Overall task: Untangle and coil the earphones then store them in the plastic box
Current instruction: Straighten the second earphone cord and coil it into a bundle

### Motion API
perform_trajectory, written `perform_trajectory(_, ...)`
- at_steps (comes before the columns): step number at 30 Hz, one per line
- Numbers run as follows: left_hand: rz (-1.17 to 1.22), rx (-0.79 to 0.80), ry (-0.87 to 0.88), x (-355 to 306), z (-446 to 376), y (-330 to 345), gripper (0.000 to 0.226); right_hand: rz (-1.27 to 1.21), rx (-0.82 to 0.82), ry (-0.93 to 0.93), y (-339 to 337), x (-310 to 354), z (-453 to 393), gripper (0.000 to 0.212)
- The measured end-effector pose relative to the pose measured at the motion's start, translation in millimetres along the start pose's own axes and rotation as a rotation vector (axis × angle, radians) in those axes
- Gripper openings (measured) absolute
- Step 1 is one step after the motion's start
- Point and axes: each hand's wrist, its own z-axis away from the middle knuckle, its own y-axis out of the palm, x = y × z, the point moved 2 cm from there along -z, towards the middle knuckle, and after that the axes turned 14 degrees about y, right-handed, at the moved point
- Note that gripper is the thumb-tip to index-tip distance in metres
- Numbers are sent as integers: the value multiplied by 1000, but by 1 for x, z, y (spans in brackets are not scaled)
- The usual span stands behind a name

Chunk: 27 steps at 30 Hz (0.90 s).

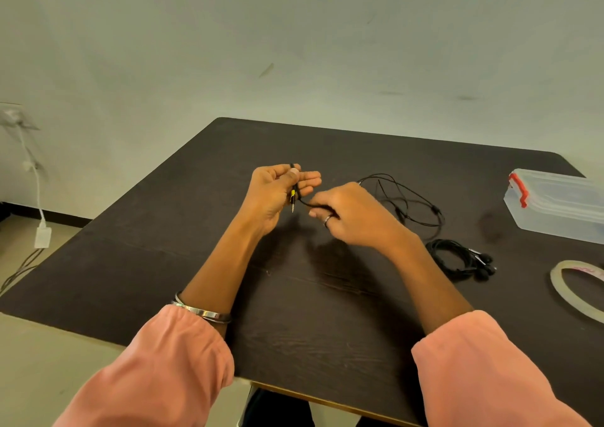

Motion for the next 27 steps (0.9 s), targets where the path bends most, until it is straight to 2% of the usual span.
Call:
perform_trajectory(4, -221, 154, 33, 6, 2, 7, 23, -370, -118, 111, -20, -6, 6, 7)
perform_trajectory(9, -259, 502, -3, 6, 13, 21, 31, -841, -273, 325, -32, -23, 7, 13)
perform_trajectory(13, -274, 637, -3, 4, 19, 28, 34, -960, -367, 414, -33, -35, 7, 18)
perform_trajectory(18, -179, 633, -6, 2, 21, 30, 32, -942, -487, 482, -31, -48, 5, 20)
perform_trajectory(23, -87, 630, -8, -3, 24, 30, 33, -915, -503, 527, -23, -53, 3, 20)
perform_trajectory(27, 65, 515, -38, -4, 21, 29, 36, -842, -492, 555, -16, -54, 2, 21)
